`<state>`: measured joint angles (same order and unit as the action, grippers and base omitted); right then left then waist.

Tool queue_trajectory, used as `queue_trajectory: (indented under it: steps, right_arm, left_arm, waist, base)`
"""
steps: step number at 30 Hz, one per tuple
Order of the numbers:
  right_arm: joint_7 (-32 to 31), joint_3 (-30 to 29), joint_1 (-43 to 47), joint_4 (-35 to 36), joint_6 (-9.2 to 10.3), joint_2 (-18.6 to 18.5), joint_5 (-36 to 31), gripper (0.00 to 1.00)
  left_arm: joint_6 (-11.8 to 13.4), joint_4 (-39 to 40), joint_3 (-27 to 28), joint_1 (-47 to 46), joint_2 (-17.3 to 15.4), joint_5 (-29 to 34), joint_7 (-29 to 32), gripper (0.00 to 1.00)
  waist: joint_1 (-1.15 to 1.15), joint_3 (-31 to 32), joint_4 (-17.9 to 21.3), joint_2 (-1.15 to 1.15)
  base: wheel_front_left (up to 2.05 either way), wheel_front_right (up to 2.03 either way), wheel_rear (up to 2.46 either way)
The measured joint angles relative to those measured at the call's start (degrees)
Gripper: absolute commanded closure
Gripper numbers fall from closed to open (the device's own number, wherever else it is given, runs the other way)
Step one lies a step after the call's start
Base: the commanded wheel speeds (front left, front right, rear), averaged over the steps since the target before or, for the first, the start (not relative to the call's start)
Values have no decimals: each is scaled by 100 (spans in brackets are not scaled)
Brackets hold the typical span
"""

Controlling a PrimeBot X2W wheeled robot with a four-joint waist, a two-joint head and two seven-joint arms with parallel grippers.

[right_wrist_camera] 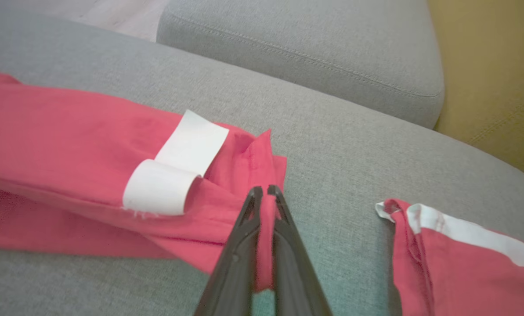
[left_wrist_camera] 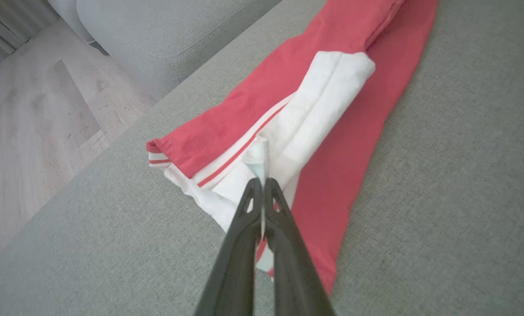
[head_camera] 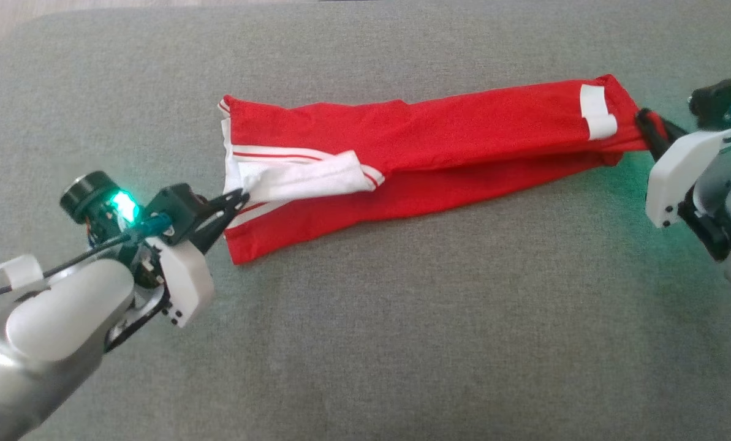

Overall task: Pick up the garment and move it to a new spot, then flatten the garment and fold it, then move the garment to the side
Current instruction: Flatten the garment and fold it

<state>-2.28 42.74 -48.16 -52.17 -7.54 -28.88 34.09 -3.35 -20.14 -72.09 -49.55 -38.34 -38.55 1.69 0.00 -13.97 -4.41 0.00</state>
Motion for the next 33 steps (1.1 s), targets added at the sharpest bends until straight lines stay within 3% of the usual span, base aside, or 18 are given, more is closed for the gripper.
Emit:
queue_trajectory:
  steps: [9,10,11,12,17,25,29,33]
  right_arm:
    - [-142,624,-31,52,0,-122,174,100]
    - [-215,653,-42,49,0,-121,270,0]
    - [-298,664,-46,51,0,-118,394,0]
    - [-346,681,-46,69,0,-119,516,0]
    - [-105,502,-118,233,0,-125,1000,0]
    - [798,-304,-524,624,0,-31,1736,0]
    - [1466,-725,-476,743,0,172,1730,0]
    - [1666,-1381,-140,888,0,517,1371,0]
  left_arm:
    - [114,374,-75,74,-154,-132,555,100]
    - [141,376,-89,76,-153,-132,582,92]
    - [166,376,-91,77,-152,-131,580,24]
    - [201,375,-91,77,-147,-131,580,0]
    - [516,304,8,109,-42,-187,449,0]
    - [1464,96,1077,143,369,-698,-712,0]
    - [1870,131,1704,192,669,-995,-1426,0]
    - [2107,227,2223,595,878,-1038,-1600,0]
  waist:
    - [0,-33,37,0]
    - [1,-37,46,0]
    - [0,-39,55,0]
    - [0,-38,64,0]
    - [1,15,109,0]
    - [0,259,183,0]
    - [0,439,215,0]
    - [0,607,263,0]
  base:
    - [0,0,0]
    - [0,0,0]
    - [0,0,0]
    - [0,0,0]
    - [0,0,0]
    - [0,0,0]
    - [0,0,0]
    - [0,0,0]
